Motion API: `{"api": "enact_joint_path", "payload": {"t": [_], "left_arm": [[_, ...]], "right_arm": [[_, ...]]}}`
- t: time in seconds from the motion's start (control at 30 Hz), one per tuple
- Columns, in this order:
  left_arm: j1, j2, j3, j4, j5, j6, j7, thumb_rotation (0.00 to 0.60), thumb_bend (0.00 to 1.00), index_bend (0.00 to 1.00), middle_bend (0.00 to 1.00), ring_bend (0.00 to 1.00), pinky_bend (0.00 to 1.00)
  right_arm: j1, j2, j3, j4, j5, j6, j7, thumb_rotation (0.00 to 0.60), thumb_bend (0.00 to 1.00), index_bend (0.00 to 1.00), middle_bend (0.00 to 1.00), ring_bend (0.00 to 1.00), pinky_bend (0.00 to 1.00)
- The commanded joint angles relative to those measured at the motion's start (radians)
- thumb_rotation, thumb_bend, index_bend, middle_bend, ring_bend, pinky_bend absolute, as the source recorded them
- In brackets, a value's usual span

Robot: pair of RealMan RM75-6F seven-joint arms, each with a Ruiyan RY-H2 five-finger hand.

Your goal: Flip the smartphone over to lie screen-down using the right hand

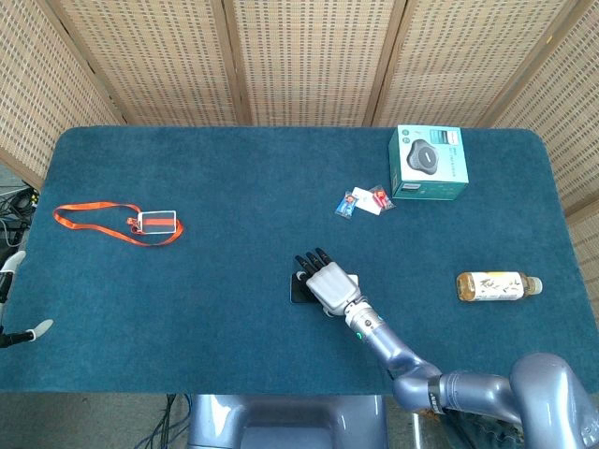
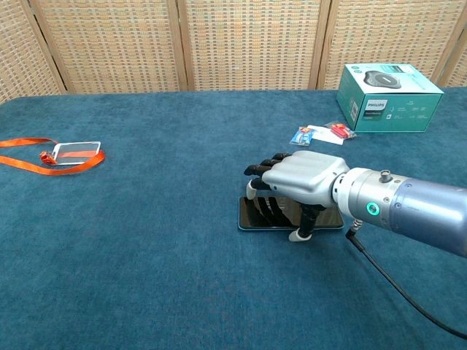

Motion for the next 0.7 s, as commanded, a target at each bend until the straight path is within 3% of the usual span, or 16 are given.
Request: {"api": "enact_joint_path", "payload": {"t": [0.03,0.33,0.7], "left_arm": [[0.000,0.000,0.000,0.000,0.000,0.001,0.000,0.600,0.00,0.00,0.00,0.00,0.00],[0.004,0.004,0.002,-0.005,0.008,0.011,-0.007,0.600,0.00,0.00,0.00,0.00,0.00],[0.007,0.011,0.004,-0.006,0.014,0.015,-0.025,0.600,0.00,0.00,0.00,0.00,0.00]], "right_arm": [[-0.001,-0.002,0.005,0.003,0.004,0.013,0.004,0.600,0.74,0.39,0.06,0.00,0.00],[-0.008,0.007,0.049,0.014,0.004,0.067,0.049,0.600,0.88,0.41,0.09,0.00,0.00],[0.015,-0.021,0.102,0.098,0.078,0.065,0.054,0.600,0.88,0.42,0.10,0.00,0.00]]}}
